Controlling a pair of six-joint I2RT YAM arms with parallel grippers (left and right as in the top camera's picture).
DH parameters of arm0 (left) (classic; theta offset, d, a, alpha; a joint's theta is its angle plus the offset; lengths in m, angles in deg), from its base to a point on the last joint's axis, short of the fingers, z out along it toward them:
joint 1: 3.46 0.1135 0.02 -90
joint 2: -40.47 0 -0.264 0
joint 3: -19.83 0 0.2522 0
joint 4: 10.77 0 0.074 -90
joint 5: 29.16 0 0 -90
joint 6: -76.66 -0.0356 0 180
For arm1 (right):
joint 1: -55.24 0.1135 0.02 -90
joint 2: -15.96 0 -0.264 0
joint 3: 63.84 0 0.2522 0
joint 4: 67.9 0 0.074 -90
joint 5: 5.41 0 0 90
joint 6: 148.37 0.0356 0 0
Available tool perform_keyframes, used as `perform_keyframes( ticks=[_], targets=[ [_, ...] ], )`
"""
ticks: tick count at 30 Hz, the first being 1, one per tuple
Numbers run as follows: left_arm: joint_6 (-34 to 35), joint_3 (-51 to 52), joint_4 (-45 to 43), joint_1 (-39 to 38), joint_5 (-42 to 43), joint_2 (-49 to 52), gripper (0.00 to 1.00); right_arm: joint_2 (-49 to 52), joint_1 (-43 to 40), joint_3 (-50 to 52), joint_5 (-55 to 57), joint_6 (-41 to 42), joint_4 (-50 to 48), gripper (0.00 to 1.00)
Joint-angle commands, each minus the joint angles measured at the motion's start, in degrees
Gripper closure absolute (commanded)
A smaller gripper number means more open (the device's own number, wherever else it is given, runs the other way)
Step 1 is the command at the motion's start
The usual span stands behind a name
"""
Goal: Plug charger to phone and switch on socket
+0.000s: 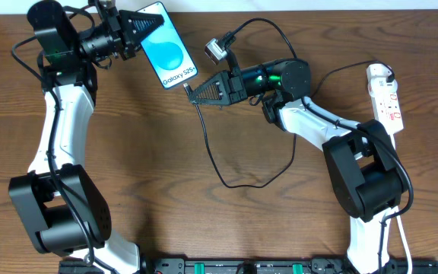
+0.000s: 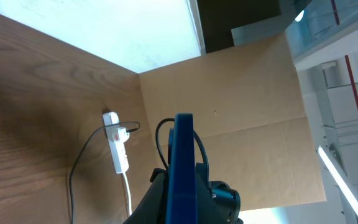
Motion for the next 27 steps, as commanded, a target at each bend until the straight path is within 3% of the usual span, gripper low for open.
perform_keyframes(
  ticks=[1,27],
  targets=[
    [0.3,-0.9,-0.5,-0.4,-0.2,-1.2,0.93,0.5,0.1,-0.1,0.9,0.0,-0.2,0.99],
    [2.5,-0.9,-0.5,-0.2,-0.3,-1.2,0.93,0.5,-0.1,-0.1,0.2,-0.4,-0.2,0.99]
  ],
)
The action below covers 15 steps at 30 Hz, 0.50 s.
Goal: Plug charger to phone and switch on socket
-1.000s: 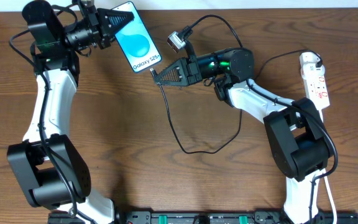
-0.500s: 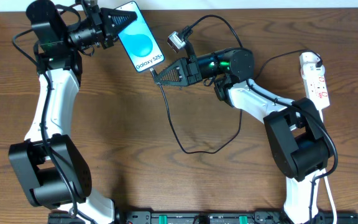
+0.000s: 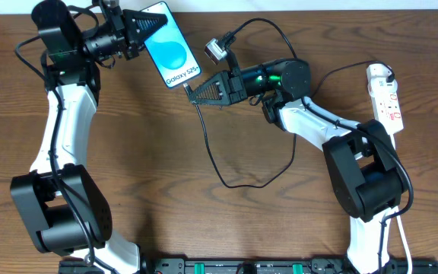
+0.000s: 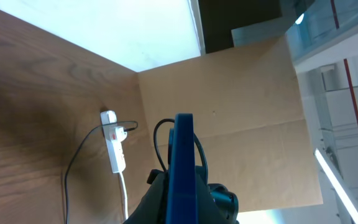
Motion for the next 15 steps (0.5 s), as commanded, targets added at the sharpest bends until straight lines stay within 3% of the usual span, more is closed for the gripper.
perform_keyframes(
  ticks=[1,15],
  targets=[
    [1.1,-0.9,-0.5,0.8,0.9,-1.2,0.93,0.5,-0.1,-0.1,0.3,-0.4,-0.2,0.99],
    [-0.2,-0.9,-0.5,0.5,2.1,-1.2,0.93,0.5,0.0,-0.1,0.3,-1.0,-0.2,0.99]
  ],
)
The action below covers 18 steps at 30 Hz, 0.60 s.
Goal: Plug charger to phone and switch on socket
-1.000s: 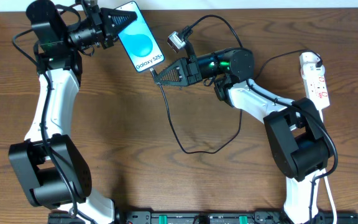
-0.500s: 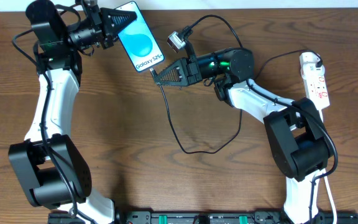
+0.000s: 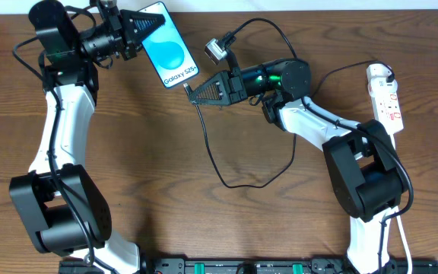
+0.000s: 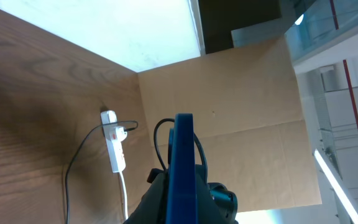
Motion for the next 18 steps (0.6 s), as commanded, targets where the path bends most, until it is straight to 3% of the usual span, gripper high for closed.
perform_keyframes(
  ticks=[1,18],
  targets=[
    [-0.3,-0.9,-0.5,0.0,1.7,-1.2,0.93,0.5,0.0,-0.1,0.3,-1.0,-0.2,0.99],
    [-1.4,-0.9,-0.5,-1.9,2.3,-1.2,0.93,0.5,-0.1,-0.1,1.2,-1.0,-0.1,0.99]
  ],
)
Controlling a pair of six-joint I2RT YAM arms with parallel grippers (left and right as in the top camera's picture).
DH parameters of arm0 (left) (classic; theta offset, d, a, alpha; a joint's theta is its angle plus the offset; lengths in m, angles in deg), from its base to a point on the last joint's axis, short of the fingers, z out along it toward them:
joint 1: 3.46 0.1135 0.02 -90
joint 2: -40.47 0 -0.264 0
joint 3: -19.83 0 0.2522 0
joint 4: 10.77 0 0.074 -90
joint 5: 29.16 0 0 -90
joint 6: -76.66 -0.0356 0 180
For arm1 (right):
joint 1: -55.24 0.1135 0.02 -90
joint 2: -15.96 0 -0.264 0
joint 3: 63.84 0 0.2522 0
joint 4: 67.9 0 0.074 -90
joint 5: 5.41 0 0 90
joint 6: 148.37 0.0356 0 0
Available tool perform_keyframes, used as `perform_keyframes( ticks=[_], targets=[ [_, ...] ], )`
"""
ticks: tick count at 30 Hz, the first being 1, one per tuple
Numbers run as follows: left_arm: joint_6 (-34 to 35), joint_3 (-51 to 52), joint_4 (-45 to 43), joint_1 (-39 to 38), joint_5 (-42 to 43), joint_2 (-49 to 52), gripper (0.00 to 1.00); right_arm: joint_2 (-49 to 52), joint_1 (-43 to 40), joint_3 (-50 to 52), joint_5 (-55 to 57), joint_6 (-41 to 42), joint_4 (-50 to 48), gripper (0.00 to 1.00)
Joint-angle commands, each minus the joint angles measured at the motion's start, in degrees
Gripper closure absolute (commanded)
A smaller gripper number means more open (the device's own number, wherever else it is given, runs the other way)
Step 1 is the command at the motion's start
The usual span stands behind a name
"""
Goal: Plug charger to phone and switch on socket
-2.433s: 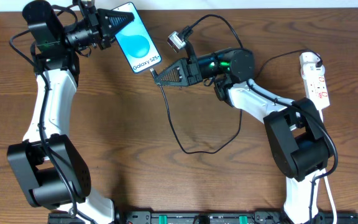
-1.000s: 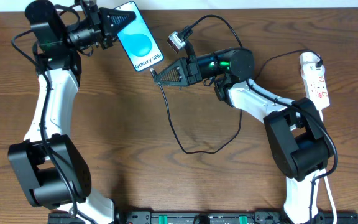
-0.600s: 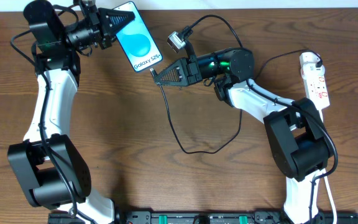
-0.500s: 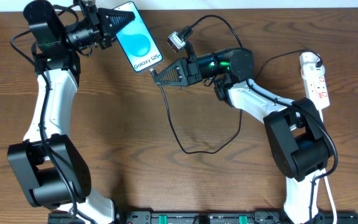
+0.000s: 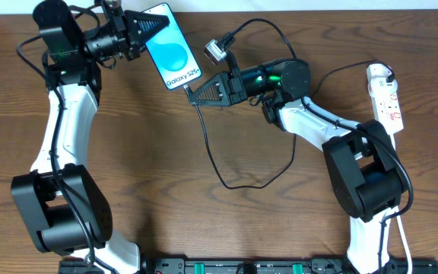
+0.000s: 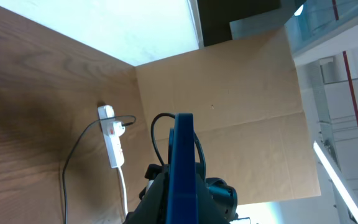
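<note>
My left gripper (image 5: 150,26) is shut on the top end of a phone (image 5: 170,47) with a lit blue screen, holding it off the table at the back left. In the left wrist view the phone (image 6: 183,163) shows edge-on between the fingers. My right gripper (image 5: 192,92) is shut on the charger plug (image 5: 187,88), whose tip sits right at the phone's lower edge; whether it is inside the port cannot be told. The black cable (image 5: 217,167) loops across the table to the white socket strip (image 5: 385,94) at the far right.
The right arm (image 5: 280,80) stretches across the back of the table, with its wrist camera (image 5: 217,50) sticking up. A cardboard wall (image 6: 241,106) stands behind the table. The socket strip (image 6: 112,142) lies far from both grippers.
The left gripper and phone have shifted slightly right, toward the plug. The right gripper and the cable have not moved.
At every moment the left gripper held the phone raised and the right gripper held the plug at the phone's lower edge. The phone sat slightly further right 1.1 s ago, further left 0.6 s ago, and further right again now.
</note>
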Motion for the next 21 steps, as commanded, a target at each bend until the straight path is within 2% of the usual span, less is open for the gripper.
perform_keyframes(
  ticks=[1,21],
  targets=[
    [-1.0,-0.9,-0.5,-0.6,1.6,-1.2,0.93,0.5,-0.1,-0.1,2.0,-1.0,-0.2,0.99],
    [-2.3,-0.9,-0.5,-0.6,2.7,-1.2,0.93,0.5,-1.5,-0.1,2.6,-0.9,-0.2,0.99]
  ],
)
